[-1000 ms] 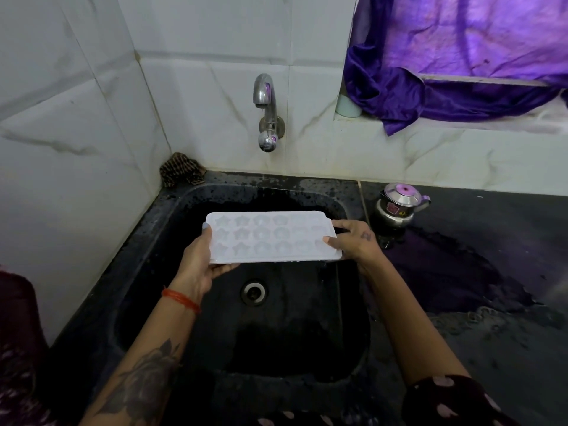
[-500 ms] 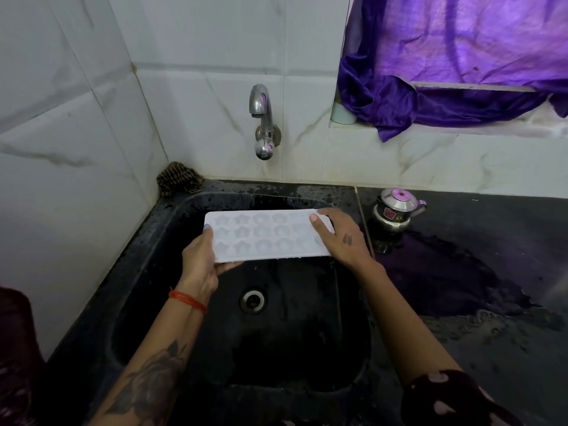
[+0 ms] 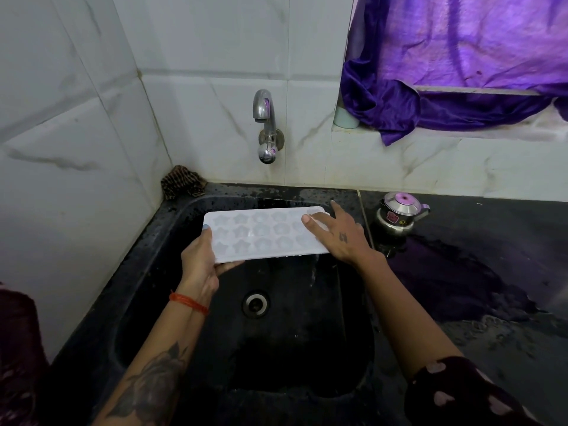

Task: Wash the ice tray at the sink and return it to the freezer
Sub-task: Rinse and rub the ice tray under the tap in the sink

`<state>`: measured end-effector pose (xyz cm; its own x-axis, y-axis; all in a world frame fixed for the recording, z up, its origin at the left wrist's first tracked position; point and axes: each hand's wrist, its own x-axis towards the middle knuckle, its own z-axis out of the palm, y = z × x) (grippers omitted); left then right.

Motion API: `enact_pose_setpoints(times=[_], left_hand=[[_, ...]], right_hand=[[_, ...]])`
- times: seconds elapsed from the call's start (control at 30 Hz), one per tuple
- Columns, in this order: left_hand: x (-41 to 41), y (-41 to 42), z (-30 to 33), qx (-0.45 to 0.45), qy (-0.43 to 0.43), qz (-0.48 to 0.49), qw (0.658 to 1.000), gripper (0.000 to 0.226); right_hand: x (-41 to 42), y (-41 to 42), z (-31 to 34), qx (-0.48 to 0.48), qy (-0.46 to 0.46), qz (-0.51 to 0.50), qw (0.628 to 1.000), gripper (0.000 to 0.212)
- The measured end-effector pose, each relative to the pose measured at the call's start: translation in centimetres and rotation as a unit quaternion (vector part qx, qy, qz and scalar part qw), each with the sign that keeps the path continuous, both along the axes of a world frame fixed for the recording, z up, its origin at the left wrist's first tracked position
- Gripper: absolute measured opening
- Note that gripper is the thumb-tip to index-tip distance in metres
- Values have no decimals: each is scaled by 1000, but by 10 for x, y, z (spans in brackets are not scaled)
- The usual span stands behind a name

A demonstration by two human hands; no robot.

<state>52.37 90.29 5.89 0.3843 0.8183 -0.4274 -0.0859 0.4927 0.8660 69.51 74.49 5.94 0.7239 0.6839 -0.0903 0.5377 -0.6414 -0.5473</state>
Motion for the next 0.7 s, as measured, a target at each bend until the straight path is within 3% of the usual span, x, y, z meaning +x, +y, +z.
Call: enact_pose_setpoints(times=[0.2, 0.4, 0.6, 0.7], left_hand=[[-1, 1, 1, 9, 5, 10, 1000, 23], [-1, -1, 2, 11, -2, 13, 1000, 21], [-1, 1, 0, 16, 0, 11, 1000, 24], [0, 0, 1, 18, -1, 14, 1000, 21]], right_hand=[[2, -1, 2, -36, -92, 11, 995, 60], [0, 0, -1, -51, -174, 6, 983, 79], [0, 1, -4, -6, -84, 14, 996, 62], [-1, -1, -4, 33, -28, 8, 999, 64]])
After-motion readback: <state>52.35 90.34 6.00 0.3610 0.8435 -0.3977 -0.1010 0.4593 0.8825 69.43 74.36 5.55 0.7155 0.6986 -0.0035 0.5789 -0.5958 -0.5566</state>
